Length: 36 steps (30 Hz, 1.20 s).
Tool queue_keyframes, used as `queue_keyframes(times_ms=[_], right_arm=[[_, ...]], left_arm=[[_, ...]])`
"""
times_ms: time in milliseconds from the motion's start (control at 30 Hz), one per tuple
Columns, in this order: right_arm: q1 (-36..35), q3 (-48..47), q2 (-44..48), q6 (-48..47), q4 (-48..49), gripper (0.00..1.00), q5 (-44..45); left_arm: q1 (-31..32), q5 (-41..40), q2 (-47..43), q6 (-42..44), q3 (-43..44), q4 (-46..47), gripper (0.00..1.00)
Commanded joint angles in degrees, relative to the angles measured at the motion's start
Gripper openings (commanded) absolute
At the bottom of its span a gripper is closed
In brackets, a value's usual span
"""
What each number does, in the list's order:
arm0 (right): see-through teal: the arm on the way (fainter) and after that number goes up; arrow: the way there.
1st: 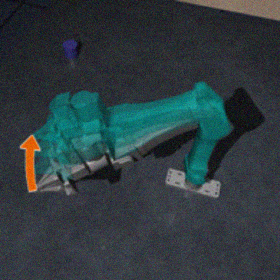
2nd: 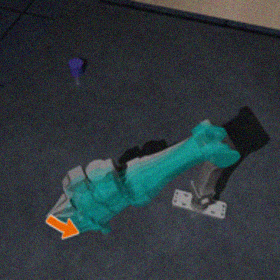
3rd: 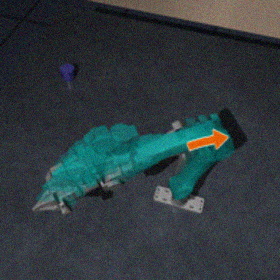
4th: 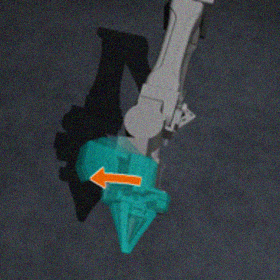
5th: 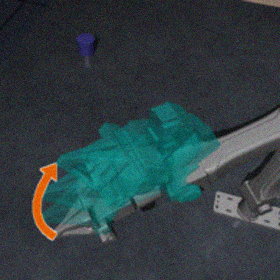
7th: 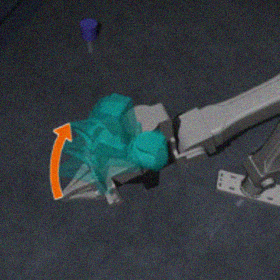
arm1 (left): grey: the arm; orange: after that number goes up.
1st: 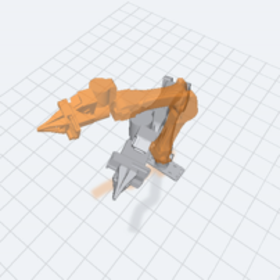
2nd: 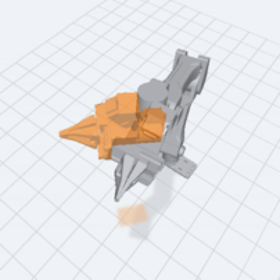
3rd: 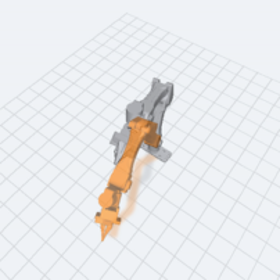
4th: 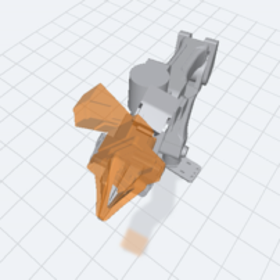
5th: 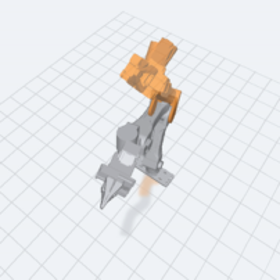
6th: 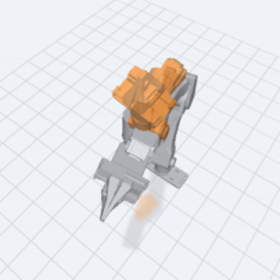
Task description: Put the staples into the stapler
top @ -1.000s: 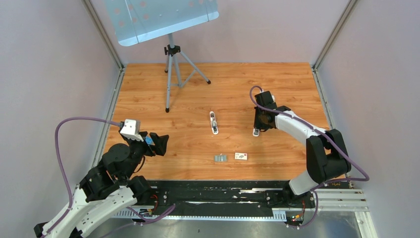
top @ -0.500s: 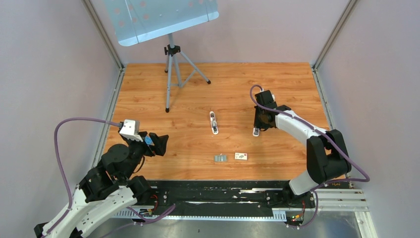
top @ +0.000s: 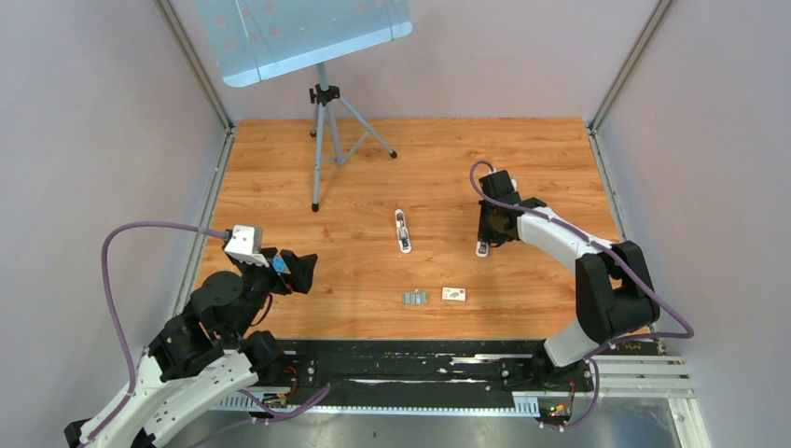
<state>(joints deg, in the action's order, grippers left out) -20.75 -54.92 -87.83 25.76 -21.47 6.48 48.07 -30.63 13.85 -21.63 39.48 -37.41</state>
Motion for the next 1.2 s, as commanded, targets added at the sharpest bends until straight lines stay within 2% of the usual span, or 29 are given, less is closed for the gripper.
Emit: queue_keyframes(times_ms=[0, 800, 1167], right_arm=[[0.98, 0.36, -1.01, 0.58, -1.13, 0.19, 0.64], [1.12, 2.51, -2.17, 0.94, 0.39, 0.19, 0.47], [1.16, 2.80, -0.76, 1.31, -0.63, 0.23, 0.41]], left_arm=[[-0.35, -0.12, -0.58, 0.34, -0.43, 0.40, 1.00], [-0.35, -0.07, -0.72, 0.30, -0.37, 0.31, 1.00], [-0.34, -0.12, -0.87, 0.27, -0.46, 0.39, 1.00]])
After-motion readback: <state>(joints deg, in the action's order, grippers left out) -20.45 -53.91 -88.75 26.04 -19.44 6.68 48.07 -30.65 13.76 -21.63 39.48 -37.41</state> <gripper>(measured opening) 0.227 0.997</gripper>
